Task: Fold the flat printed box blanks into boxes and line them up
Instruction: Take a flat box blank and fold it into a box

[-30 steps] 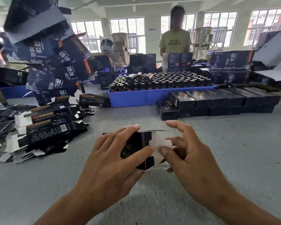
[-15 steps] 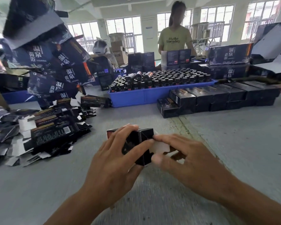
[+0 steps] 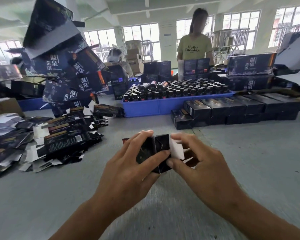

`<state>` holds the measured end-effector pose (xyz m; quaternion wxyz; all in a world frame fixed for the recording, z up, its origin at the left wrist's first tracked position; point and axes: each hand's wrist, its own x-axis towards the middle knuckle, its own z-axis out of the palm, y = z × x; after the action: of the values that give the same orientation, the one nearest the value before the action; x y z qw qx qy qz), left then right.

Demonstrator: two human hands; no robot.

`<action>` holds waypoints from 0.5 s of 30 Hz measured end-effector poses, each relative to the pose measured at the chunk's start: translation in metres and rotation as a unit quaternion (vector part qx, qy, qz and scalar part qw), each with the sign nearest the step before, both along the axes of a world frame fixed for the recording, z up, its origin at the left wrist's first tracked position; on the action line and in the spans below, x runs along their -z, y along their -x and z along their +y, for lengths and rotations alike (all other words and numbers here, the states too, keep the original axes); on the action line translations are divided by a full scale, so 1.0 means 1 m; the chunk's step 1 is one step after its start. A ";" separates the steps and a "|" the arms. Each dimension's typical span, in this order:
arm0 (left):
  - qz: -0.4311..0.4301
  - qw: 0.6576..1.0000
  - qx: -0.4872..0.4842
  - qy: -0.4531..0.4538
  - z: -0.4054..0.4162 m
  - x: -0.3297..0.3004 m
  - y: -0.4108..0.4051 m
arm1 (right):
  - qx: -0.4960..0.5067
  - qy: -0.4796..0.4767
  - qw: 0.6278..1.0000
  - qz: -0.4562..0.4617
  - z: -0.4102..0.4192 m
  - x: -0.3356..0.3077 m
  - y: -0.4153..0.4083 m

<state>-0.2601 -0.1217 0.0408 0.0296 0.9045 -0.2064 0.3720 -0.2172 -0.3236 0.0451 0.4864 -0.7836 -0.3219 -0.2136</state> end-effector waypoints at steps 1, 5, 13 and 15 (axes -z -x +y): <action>-0.001 1.000 -0.002 -0.001 0.000 -0.002 0.000 | -0.008 -0.014 1.000 0.014 0.000 0.000 0.000; 0.004 1.000 -0.015 0.005 0.001 -0.014 0.001 | -0.035 -0.027 0.998 0.032 0.001 -0.003 0.002; 0.049 0.983 0.000 0.176 -0.016 -0.006 0.012 | -0.052 -0.070 0.992 0.095 0.004 -0.006 0.003; 0.058 0.979 0.000 0.194 -0.019 -0.003 0.012 | -0.059 -0.070 0.988 0.124 0.004 -0.005 0.000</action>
<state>-0.2725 -0.1409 0.0436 0.2166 0.9016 -0.1286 0.3516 -0.2174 -0.3193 0.0499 0.5878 -0.7478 -0.2893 -0.1076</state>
